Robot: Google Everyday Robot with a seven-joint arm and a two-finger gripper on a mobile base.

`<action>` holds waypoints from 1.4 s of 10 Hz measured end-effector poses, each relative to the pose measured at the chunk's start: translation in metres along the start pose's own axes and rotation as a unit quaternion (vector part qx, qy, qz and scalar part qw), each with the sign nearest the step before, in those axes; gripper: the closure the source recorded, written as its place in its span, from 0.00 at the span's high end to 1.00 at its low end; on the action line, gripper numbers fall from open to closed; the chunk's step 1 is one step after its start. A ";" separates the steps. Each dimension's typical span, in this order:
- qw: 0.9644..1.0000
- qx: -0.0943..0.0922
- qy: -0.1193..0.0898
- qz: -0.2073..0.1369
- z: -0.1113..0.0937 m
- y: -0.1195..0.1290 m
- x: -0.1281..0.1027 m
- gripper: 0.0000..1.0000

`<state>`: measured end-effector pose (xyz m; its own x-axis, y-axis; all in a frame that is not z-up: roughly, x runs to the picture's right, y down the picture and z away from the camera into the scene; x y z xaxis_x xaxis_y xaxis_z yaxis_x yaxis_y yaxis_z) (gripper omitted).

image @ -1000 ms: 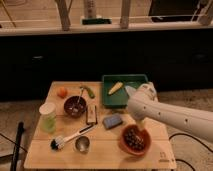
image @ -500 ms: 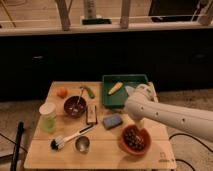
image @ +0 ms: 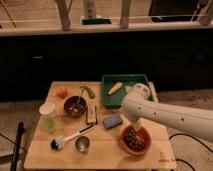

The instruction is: Place sponge in metal cup

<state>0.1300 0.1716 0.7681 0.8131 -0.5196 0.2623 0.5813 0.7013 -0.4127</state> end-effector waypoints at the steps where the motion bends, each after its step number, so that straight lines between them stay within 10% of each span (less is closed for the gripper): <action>1: 1.000 0.002 -0.005 -0.016 -0.002 -0.006 -0.010 0.80; 14: 0.992 -0.016 -0.044 -0.114 0.008 -0.075 -0.075 0.80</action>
<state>0.0260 0.1618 0.7865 0.6613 -0.6168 0.4269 0.7500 0.5539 -0.3615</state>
